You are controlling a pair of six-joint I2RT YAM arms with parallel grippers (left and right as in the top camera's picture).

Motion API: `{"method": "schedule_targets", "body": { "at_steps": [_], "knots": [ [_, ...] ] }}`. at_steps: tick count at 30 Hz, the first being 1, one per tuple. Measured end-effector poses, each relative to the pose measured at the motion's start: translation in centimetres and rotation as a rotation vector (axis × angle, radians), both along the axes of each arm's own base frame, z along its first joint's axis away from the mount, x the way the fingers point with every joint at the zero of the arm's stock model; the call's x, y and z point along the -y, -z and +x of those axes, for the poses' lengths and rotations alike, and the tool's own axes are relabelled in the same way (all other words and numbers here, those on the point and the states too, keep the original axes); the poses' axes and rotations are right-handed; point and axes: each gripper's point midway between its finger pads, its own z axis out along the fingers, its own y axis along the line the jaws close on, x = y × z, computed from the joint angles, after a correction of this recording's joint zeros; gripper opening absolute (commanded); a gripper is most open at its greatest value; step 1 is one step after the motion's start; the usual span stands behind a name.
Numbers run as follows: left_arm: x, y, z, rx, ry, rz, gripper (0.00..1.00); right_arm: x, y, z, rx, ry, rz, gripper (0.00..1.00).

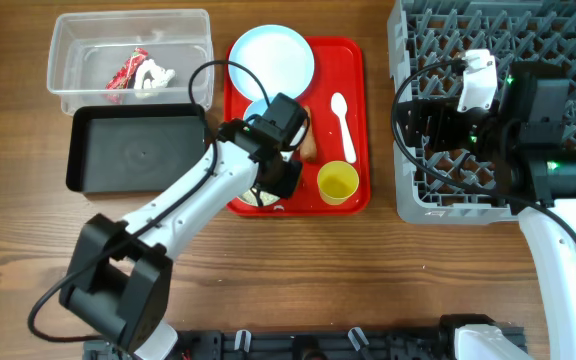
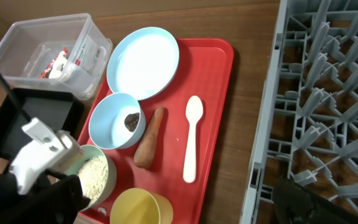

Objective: Sort waste into correct bins and load items into the dishwasher rack
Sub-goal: 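Grasp the green bowl of rice with the left gripper, then tip the green bowl over the black tray to pour out the rice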

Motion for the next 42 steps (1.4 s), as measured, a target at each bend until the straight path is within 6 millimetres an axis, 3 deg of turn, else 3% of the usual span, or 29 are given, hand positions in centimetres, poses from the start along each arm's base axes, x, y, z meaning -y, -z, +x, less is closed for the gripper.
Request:
{"method": "schedule_targets", "body": {
  "at_steps": [5,9,16,30,34,39,42],
  "knots": [
    [0.1,1.8,-0.4,-0.042,0.046,0.024,0.24,0.0,0.0,0.0,0.0,0.0,0.0,1.0],
    [0.2,3.6,-0.5,-0.079,0.071,0.045,0.2,0.0,0.0,0.0,0.0,0.0,0.0,1.0],
    [0.4,4.3,-0.4,-0.084,0.079,0.044,0.05,0.0,0.0,0.0,0.0,0.0,0.0,1.0],
    [0.3,4.3,-0.7,-0.087,0.052,0.072,0.04,0.0,0.1,-0.1,-0.007,0.0,0.0,1.0],
    [-0.1,2.7,-1.3,-0.107,0.027,0.078,0.04,0.0,0.1,-0.1,-0.007,0.0,0.0,1.0],
    [0.9,-2.9,-0.2,0.017,0.003,-0.035,0.04,0.0,0.3,-0.3,-0.017,0.0,0.0,1.0],
    [0.5,-5.1,0.3,0.057,-0.026,-0.084,0.04,0.0,0.3,-0.3,-0.018,0.0,0.0,1.0]
  ]
}}
